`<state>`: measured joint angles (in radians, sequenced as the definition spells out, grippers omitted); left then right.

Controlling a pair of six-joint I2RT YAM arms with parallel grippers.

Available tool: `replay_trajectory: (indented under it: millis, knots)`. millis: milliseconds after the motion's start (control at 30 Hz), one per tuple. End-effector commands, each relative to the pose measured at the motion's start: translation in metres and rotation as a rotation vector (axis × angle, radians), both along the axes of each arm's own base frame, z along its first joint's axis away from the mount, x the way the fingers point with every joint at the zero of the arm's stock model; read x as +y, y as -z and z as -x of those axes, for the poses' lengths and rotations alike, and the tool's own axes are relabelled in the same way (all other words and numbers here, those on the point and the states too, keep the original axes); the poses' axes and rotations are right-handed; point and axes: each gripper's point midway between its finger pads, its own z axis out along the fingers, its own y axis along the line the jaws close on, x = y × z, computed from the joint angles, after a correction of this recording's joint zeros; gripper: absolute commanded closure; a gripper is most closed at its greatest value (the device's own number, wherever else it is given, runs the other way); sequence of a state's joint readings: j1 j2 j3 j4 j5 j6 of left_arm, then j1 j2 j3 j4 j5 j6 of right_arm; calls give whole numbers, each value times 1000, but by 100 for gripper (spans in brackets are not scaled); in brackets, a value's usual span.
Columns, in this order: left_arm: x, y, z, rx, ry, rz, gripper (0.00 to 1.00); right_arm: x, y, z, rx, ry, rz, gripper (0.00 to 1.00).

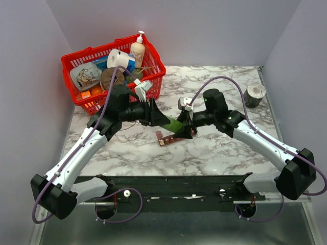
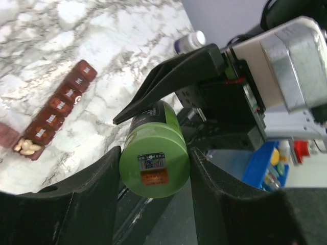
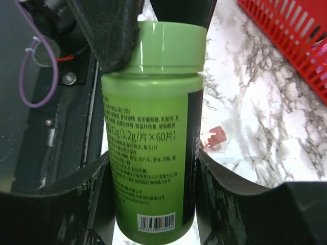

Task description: Sort the pills into containers

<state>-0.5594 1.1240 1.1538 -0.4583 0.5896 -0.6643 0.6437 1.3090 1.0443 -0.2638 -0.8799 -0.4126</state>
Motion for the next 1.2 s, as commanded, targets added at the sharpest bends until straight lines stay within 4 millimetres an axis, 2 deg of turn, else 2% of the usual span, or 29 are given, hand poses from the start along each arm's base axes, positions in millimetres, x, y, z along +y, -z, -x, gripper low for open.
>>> replay_trajectory:
  millis: [0, 67, 100, 133, 167, 200, 300, 333, 400, 433, 533, 600, 633, 767, 833, 900, 1000, 1167]
  knots:
    - [-5, -24, 53, -124, 441, 220, 82, 15, -29, 30, 65, -178, -120, 100]
    - [-1, -20, 54, -238, 493, 164, 75, 16, -33, 36, 93, -209, -142, 99]
    - [4, -4, 60, -156, 505, 110, 73, 17, -32, 38, 134, -213, -142, 99]
    - [6, -9, 59, -206, 520, 87, 70, 17, -31, 40, 156, -223, -147, 99]
    - [8, -5, 57, -285, 548, 47, 68, 18, -33, 43, 169, -248, -159, 99]
    - [12, 2, 61, -257, 569, 22, 66, 19, -32, 44, 206, -253, -157, 100]
    - [11, -7, 52, -339, 554, 10, 54, 21, -31, 47, 252, -278, -164, 99]
    - [11, -7, 50, -351, 541, 9, 44, 22, -30, 48, 263, -283, -164, 99]
    - [9, -16, 42, -385, 487, 10, 33, 22, -30, 48, 266, -286, -167, 99]
    - [10, -17, 39, -388, 459, 6, 21, 22, -30, 48, 263, -284, -167, 99]
    - [15, -30, 20, -408, 298, 8, 1, 21, -29, 44, 228, -263, -165, 99]
    - [21, -46, 7, -431, 165, 18, 1, 21, -29, 41, 197, -245, -157, 99]
    - [22, -50, 7, -415, 130, 36, 1, 21, -29, 40, 188, -238, -154, 99]
    - [38, -60, -7, -298, -106, 53, 1, 20, -27, 34, 145, -206, -139, 99]
    - [49, -50, -13, -184, -230, 25, 1, 19, -28, 31, 110, -192, -135, 99]
    - [55, -35, -12, -19, -324, 18, 1, 17, -26, 24, 76, -152, -116, 99]
    - [59, -23, -9, 83, -403, 19, 1, 15, -21, 9, -5, -89, -81, 99]
    - [41, -14, -5, 147, -381, 11, 1, 12, -18, 2, -40, -57, -57, 99]
